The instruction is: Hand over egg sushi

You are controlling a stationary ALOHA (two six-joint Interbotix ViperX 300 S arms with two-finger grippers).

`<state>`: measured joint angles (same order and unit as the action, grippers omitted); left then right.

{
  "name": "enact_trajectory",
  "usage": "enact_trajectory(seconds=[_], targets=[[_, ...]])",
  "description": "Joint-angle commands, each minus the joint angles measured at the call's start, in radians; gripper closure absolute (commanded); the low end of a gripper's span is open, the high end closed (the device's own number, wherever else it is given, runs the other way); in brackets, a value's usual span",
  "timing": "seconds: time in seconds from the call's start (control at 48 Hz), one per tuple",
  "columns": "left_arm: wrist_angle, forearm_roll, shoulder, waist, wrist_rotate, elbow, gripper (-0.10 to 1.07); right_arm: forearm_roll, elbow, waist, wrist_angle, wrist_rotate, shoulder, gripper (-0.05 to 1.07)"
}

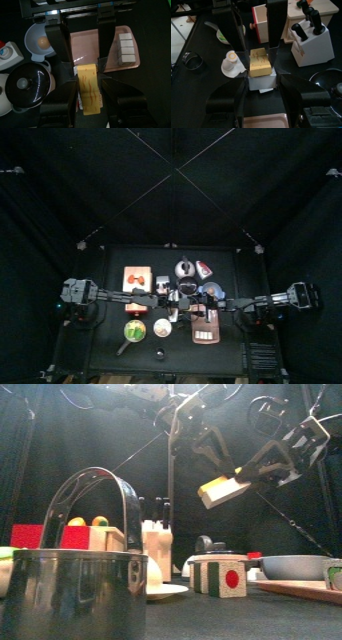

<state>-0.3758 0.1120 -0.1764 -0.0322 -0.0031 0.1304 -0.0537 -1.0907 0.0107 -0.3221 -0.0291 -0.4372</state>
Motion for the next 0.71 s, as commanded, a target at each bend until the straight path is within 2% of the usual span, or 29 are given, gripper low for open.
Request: enact_trajectory(seconds=[0.0, 0.188, 0.479, 0.688], targets=[[0.017, -0.002, 0.015, 0.002, 0.000, -0.032, 0.23, 0.002, 0.020, 0.000, -0.002, 0.002, -0.018, 0.43], [0.017, -0.002, 0.017, 0.002, -0.002, -0.026, 0.09, 0.003, 0.014, 0.000, 0.003, 0.002, -0.041, 0.44], [0.018, 0.002, 0.023, 0.002, -0.002, -0.009, 0.09, 0.003, 0.005, 0.000, 0.029, 0.002, -0.060, 0.44], [0.040, 0.008, 0.052, 0.002, -0.002, 0.035, 0.09, -0.006, -0.015, 0.005, 0.061, -0.002, -0.078, 0.44]])
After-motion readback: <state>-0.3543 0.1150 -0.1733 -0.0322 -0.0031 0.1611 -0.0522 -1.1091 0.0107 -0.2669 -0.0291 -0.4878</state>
